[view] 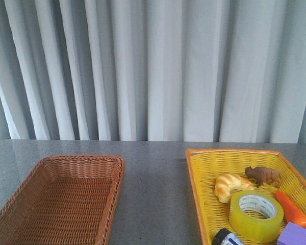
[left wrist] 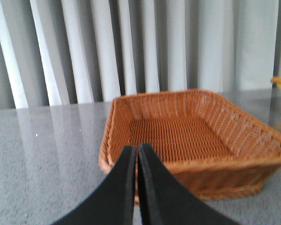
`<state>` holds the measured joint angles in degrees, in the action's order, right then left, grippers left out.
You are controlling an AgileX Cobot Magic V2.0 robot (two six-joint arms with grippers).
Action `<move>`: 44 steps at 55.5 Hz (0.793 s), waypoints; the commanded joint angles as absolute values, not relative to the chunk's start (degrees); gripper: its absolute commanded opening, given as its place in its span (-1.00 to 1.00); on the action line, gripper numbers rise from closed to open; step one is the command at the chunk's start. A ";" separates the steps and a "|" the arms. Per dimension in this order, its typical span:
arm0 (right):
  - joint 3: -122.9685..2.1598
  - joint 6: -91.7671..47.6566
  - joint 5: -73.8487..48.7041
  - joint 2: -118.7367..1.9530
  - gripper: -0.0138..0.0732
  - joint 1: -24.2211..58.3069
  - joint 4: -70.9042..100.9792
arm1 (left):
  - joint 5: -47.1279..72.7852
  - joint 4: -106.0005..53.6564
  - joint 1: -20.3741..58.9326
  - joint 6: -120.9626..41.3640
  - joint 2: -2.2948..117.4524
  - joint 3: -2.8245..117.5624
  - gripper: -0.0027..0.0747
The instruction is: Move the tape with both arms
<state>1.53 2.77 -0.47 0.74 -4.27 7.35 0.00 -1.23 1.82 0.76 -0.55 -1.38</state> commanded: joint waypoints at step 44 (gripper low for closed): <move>-22.54 -0.80 0.00 -14.63 0.05 -4.57 18.07 | -13.86 7.67 1.81 27.06 8.86 17.21 -0.84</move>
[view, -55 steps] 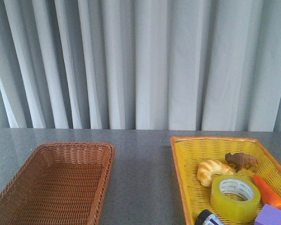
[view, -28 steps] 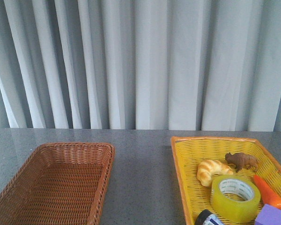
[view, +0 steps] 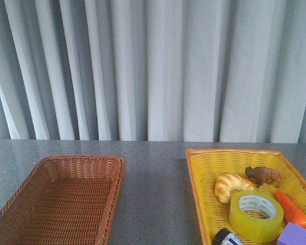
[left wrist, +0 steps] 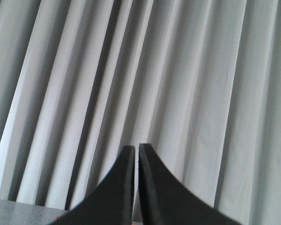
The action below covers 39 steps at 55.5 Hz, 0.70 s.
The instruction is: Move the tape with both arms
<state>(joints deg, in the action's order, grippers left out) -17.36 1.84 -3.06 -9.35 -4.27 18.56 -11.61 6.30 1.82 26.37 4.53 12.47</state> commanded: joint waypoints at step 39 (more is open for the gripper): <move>-50.52 -12.50 -11.35 -44.87 0.45 -4.57 17.62 | -12.00 9.15 1.81 26.63 26.54 26.38 -0.08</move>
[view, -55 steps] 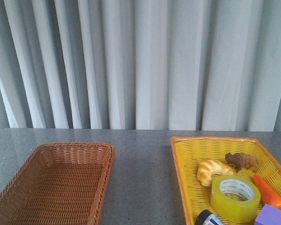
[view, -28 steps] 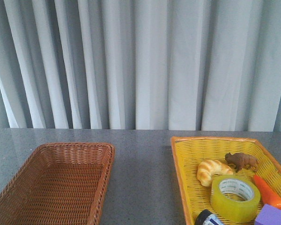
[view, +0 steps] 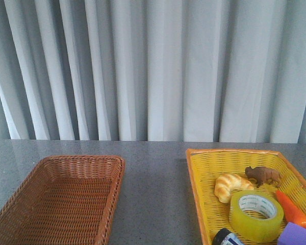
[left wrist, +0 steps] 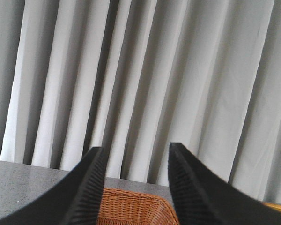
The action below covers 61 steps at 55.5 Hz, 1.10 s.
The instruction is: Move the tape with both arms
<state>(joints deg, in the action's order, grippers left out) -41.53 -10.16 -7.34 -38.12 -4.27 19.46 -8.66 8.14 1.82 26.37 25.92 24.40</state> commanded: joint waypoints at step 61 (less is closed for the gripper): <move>-90.32 -13.09 -50.10 -105.90 0.45 -4.18 10.13 | -9.13 10.82 1.81 26.63 26.54 26.32 -0.08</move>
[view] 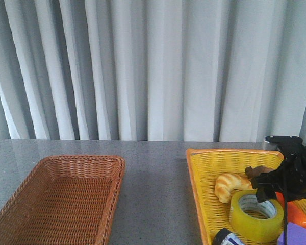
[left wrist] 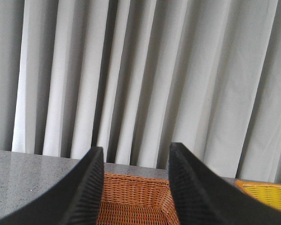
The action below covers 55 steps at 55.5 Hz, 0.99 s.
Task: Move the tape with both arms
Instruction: 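Lower the right gripper into the yellow basket around the tape roll, then lift the tape roll with the right gripper and set it on the table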
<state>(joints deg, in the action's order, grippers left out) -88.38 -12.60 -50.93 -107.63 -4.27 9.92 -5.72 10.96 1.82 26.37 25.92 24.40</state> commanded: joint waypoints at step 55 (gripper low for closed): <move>-116.59 -24.01 -59.43 -102.10 -0.70 -2.92 37.93 | -9.13 10.77 1.81 26.63 26.54 26.32 -0.08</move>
<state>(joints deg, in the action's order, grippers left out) -110.19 -17.24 -59.53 -106.18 -4.03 23.14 -5.66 10.96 1.82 26.37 25.92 24.40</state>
